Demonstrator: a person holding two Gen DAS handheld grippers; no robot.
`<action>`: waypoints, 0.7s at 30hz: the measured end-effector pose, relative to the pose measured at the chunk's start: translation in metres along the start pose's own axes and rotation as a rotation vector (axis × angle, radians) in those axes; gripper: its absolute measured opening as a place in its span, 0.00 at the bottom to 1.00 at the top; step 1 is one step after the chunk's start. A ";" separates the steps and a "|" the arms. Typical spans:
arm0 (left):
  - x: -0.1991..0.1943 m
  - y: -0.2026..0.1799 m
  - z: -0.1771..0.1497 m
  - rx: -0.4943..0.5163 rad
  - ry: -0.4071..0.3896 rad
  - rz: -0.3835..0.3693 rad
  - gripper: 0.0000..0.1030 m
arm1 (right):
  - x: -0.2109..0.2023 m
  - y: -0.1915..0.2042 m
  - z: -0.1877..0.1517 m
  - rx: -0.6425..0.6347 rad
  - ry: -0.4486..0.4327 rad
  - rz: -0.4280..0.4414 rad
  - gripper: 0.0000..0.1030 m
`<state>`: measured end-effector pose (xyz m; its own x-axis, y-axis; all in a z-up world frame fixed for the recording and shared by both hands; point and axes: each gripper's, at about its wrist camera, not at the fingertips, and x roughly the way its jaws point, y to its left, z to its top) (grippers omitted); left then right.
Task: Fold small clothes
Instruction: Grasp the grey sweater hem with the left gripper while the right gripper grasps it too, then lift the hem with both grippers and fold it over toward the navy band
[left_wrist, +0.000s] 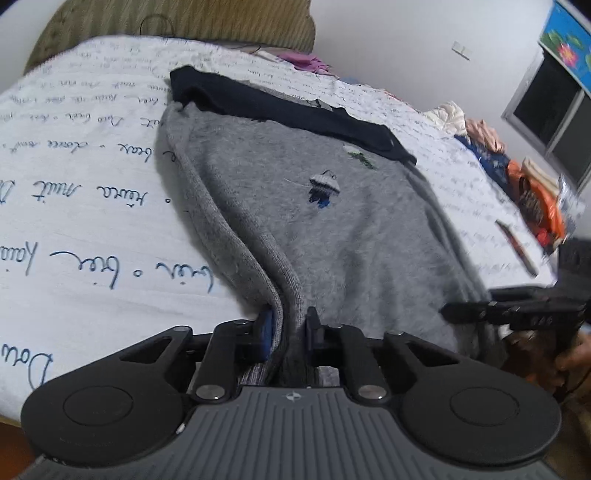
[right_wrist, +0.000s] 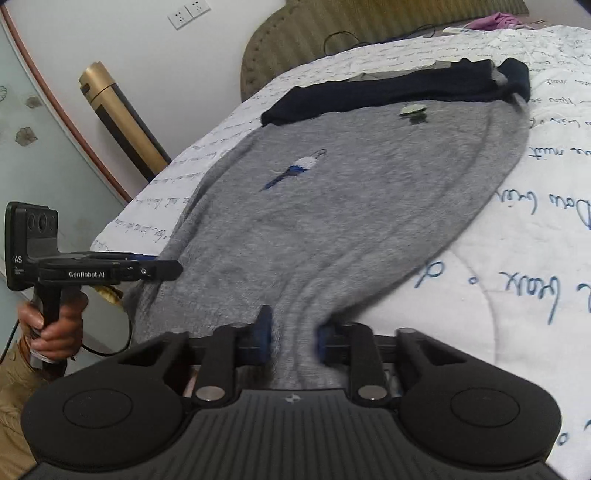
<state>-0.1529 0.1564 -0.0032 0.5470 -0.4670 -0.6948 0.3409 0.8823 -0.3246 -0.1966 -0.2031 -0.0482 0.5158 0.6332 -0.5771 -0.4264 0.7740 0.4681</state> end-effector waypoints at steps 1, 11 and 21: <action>-0.002 -0.002 0.005 0.001 -0.008 -0.009 0.13 | -0.002 0.000 0.002 0.003 0.002 0.000 0.15; -0.019 -0.038 0.068 0.016 -0.131 -0.070 0.13 | -0.041 -0.006 0.061 0.037 -0.136 0.153 0.13; 0.020 -0.031 0.150 -0.005 -0.122 0.051 0.13 | -0.015 -0.065 0.131 0.150 -0.210 0.080 0.11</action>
<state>-0.0381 0.1109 0.0897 0.6530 -0.4246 -0.6271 0.3063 0.9054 -0.2940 -0.0791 -0.2629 0.0180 0.6344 0.6675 -0.3898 -0.3656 0.7034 0.6096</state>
